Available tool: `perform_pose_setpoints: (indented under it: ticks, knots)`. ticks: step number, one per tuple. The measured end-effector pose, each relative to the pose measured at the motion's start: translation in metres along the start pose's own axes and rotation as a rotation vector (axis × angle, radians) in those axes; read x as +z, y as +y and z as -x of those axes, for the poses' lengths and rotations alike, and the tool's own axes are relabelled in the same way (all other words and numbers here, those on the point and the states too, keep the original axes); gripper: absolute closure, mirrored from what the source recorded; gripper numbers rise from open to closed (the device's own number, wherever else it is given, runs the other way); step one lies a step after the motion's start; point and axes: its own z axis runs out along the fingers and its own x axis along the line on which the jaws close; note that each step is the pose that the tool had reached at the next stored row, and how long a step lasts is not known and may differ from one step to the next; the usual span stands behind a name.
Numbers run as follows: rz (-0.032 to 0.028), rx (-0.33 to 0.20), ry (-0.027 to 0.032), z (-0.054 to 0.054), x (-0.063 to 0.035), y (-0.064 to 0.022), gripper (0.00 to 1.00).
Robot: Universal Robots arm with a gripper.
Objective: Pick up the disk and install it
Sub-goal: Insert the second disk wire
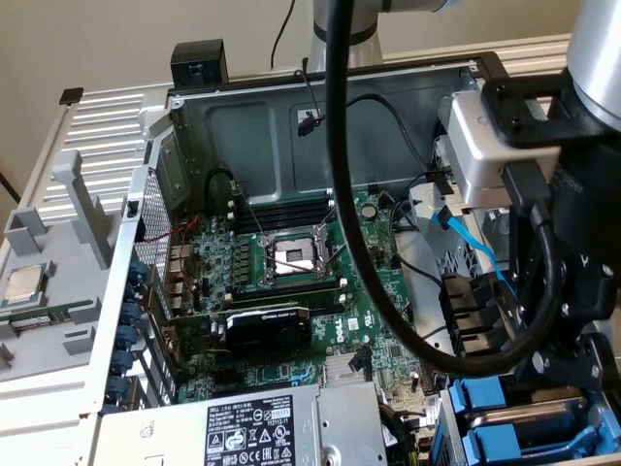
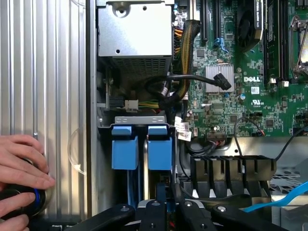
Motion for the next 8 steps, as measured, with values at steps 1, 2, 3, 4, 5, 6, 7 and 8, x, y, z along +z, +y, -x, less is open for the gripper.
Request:
perform_pose_setpoints:
  ticks: [1, 2, 3, 4, 5, 6, 7, 8]
  knots:
    - [-0.0002, 0.0, -0.0009, -0.0002, 0.0, 0.0, 0.84]
    - [-0.0003, 0.0, -0.0019, -0.0002, -0.0001, 0.0, 0.84]
    - [-0.0004, 0.0, -0.003, -0.0002, 0.0, -0.0001, 0.84]
    - [-0.0004, 0.0, -0.0043, -0.0002, 0.0, -0.0001, 0.84]
    - [-0.0007, 0.0, -0.0062, -0.0003, 0.0, 0.0, 0.84]
    - [-0.001, 0.0, -0.0075, -0.0002, 0.0, -0.0001, 0.84]
    - [-0.0014, 0.0, -0.0083, -0.0002, 0.0001, 0.0, 0.84]
    - [-0.0016, 0.0, -0.009, -0.0002, 0.0001, 0.0, 0.84]
